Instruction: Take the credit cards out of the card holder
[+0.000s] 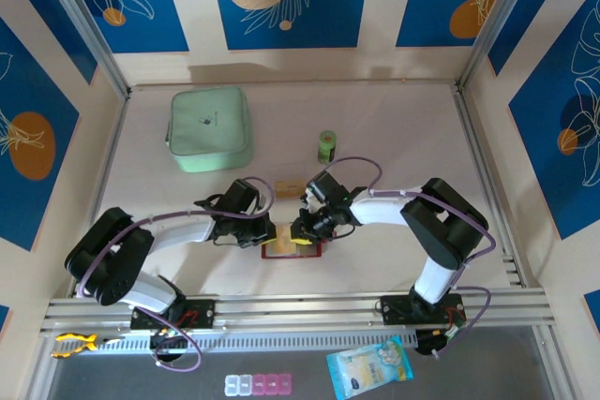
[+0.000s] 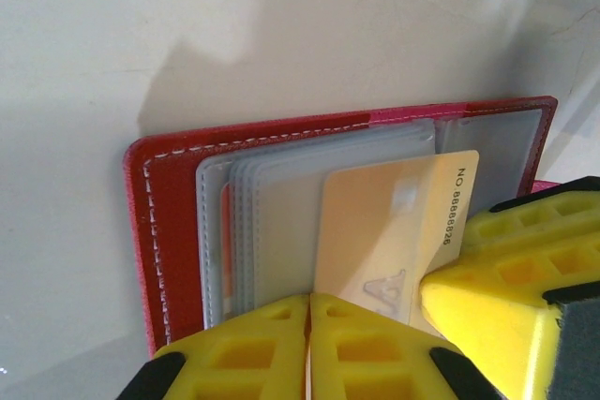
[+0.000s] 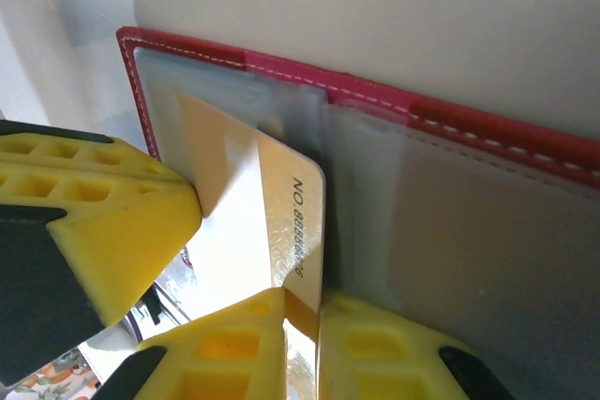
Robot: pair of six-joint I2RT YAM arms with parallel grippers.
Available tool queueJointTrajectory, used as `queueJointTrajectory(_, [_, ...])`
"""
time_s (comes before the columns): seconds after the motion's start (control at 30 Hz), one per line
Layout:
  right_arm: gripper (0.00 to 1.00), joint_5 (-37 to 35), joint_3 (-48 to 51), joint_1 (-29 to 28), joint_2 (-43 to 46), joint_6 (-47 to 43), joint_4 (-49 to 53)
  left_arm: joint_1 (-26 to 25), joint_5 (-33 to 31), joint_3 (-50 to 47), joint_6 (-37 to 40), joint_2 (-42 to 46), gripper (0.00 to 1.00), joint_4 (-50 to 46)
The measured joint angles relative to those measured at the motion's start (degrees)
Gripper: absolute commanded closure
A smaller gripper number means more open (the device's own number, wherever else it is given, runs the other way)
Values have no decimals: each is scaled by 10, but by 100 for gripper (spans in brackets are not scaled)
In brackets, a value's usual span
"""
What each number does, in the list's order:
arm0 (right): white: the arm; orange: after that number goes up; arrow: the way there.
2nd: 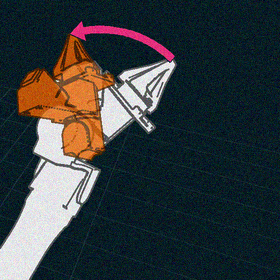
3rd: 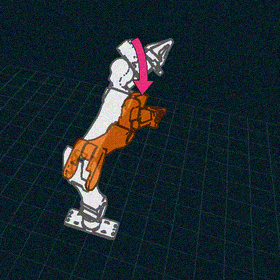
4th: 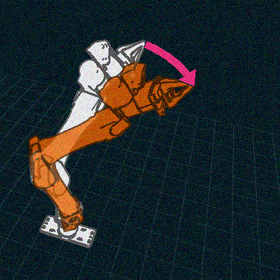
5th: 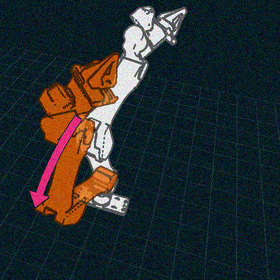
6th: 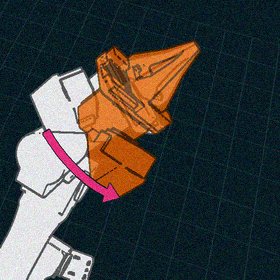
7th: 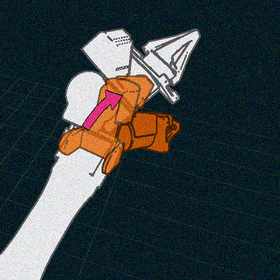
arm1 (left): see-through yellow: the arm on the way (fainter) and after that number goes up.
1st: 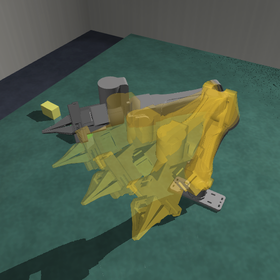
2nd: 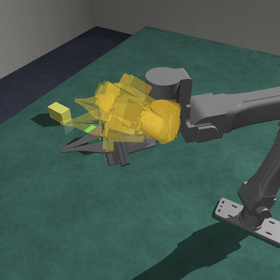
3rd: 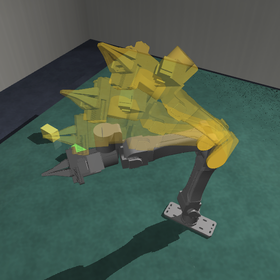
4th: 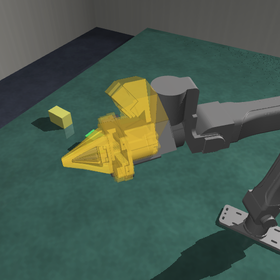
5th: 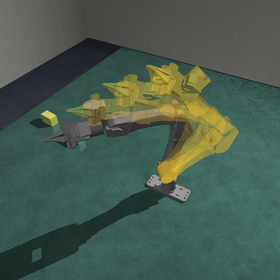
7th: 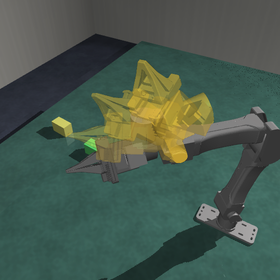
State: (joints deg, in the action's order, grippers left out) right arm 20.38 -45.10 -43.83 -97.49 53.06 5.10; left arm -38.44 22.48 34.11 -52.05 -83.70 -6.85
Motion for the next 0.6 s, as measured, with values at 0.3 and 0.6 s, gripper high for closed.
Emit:
queueJointTrajectory(0.3, [89,-11,16,8,34,-3,9,0,0,-3,0,1,91,4])
queueJointTrajectory(0.6, [95,-15,25,19,75,-21,41,0,-1,-11,-2,10,91,5])
